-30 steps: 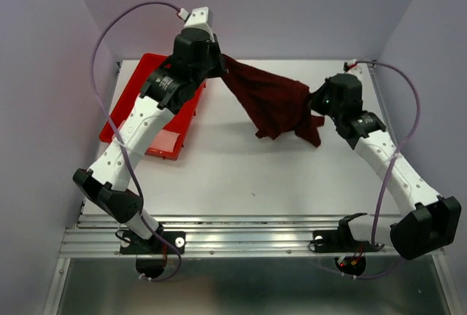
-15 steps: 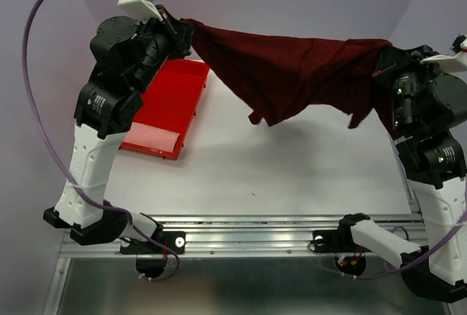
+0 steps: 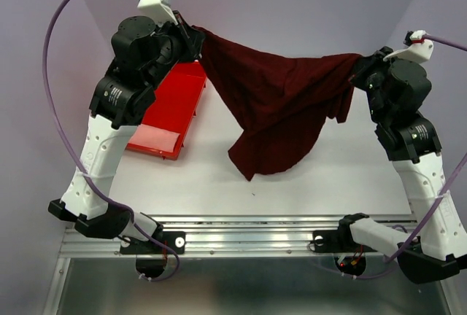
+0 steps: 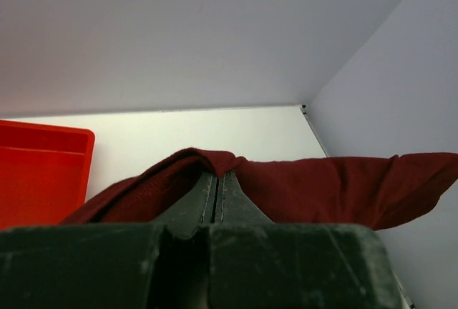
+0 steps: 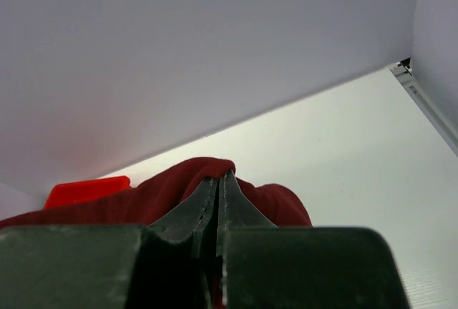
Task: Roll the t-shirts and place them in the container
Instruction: Flatten out the T-shirt at the center of the board.
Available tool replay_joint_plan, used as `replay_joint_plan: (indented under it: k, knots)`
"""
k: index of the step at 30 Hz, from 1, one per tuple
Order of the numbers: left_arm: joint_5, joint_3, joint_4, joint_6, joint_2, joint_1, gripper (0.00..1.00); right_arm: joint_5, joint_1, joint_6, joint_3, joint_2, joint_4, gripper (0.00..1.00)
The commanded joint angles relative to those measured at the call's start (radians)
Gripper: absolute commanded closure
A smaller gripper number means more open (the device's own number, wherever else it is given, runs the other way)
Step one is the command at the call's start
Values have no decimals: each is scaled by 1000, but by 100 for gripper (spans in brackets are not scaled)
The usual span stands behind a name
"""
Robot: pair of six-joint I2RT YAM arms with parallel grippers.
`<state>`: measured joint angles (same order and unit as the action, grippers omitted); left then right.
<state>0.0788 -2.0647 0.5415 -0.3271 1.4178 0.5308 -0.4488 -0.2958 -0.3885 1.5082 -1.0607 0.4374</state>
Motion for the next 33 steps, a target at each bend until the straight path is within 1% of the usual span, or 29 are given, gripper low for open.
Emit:
replay_joint_plan:
  k: [1, 6, 11, 14, 20, 23, 25, 27, 29, 30, 31, 32, 33]
  knots:
    - [-7, -3, -64, 0, -33, 1, 100, -39, 3, 14, 21, 45, -54, 99]
    - [-27, 14, -69, -7, -22, 1, 100, -70, 3, 23, 17, 71, -54, 99]
    - [-74, 6, -38, -20, -26, 1, 100, -116, 3, 45, 56, 123, -34, 99]
    - [-158, 11, -22, -30, -40, 3, 100, -140, 3, 62, 110, 154, -20, 99]
    - [-299, 78, -26, -84, -91, 8, 100, -140, 3, 95, 234, 202, -12, 99]
    - [-333, 107, -43, -96, -95, 18, 100, -154, 3, 125, 265, 193, -12, 99]
    - [-327, 155, -58, -108, -89, 17, 100, -186, 3, 157, 264, 162, -28, 99]
    - [-294, 179, -43, -124, -51, 17, 100, -243, 3, 226, 259, 125, -43, 99]
    - [-290, 196, -31, -138, -11, 17, 100, -293, 3, 325, 224, 49, -72, 99]
    - [-294, 212, -25, -147, 34, 17, 100, -309, 3, 361, 207, 18, -110, 99]
    - [-304, 227, -28, -164, 58, 18, 100, -324, 3, 437, 176, -20, -129, 99]
    - [-318, 247, -38, -176, 81, 17, 100, -343, 3, 463, 169, -63, -135, 99]
    - [-324, 288, -70, -182, 125, 17, 100, -343, 3, 488, 155, -153, -163, 99]
